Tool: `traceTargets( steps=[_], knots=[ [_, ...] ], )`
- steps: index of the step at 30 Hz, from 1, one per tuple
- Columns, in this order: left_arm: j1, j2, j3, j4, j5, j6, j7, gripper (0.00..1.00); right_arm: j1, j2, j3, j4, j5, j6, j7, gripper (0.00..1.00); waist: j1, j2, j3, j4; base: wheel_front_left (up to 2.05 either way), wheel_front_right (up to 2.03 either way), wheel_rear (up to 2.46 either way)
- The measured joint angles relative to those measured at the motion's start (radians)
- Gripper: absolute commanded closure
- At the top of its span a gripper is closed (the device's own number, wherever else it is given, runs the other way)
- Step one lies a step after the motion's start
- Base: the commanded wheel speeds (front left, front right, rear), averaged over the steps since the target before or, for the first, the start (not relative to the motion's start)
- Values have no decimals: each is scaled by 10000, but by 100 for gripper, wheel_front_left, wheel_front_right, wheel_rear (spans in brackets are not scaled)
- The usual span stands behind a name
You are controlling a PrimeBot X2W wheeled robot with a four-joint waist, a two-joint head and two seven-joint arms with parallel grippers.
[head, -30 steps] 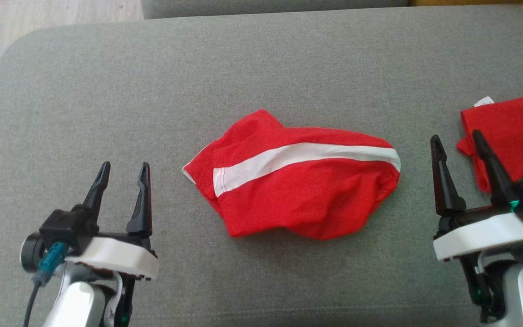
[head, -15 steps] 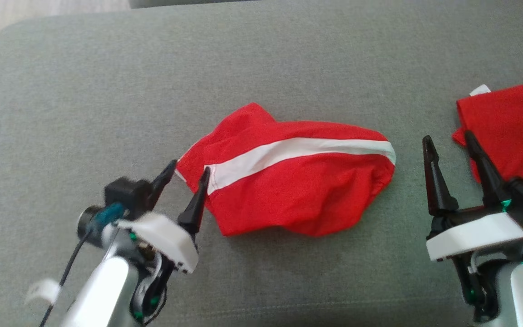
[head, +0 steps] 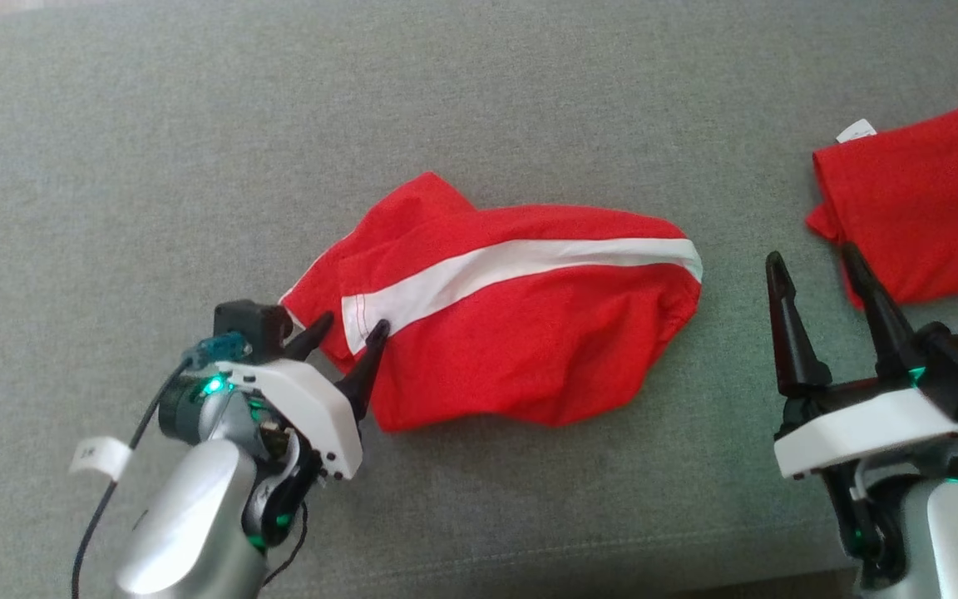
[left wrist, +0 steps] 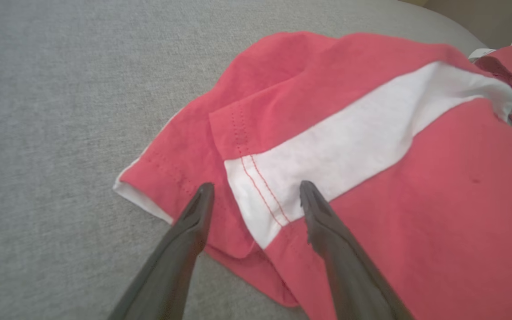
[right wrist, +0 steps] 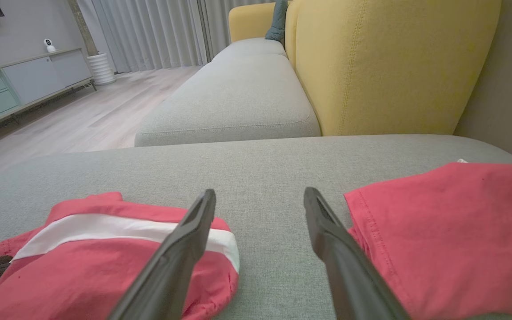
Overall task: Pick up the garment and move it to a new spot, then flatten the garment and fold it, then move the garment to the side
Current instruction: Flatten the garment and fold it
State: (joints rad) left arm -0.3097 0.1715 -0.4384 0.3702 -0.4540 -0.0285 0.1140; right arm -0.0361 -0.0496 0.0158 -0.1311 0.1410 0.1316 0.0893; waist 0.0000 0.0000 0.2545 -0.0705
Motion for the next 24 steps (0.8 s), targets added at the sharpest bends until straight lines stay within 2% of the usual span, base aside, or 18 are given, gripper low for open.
traceTargets(
  steps=[10, 11, 12, 13, 15, 24],
  knots=[
    [-287, -142, -42, 558, -153, -182, -35, 1, -204, 10, -2, 98, 73, 0, 0, 0, 0, 0, 78, 30, 0, 0, 0],
    [-290, -142, -69, 577, -150, -213, -132, 16, -200, 10, -10, 113, 73, 0, 0, 0, 0, 0, 75, 40, 0, 0, 0],
    [-290, -142, -86, 593, -132, -213, -209, 38, -200, 10, -10, 125, 73, 0, 0, 0, 0, 0, 71, 50, 0, 0, 0],
    [-291, -140, -90, 606, -132, -215, -234, 55, -200, 12, -10, 125, 73, 0, 0, 0, 0, 0, 65, 61, 0, 0, 0],
    [-294, -138, -134, 608, -127, -219, -274, 100, -200, 12, -36, 128, 73, 0, 2, 0, 0, 0, 55, 90, 0, 0, 0],
    [-310, -121, -307, 477, 42, -184, -554, 100, -199, -12, -153, 608, 71, 0, 272, 0, 0, 0, -76, 198, 0, 0, 0]
  ],
)
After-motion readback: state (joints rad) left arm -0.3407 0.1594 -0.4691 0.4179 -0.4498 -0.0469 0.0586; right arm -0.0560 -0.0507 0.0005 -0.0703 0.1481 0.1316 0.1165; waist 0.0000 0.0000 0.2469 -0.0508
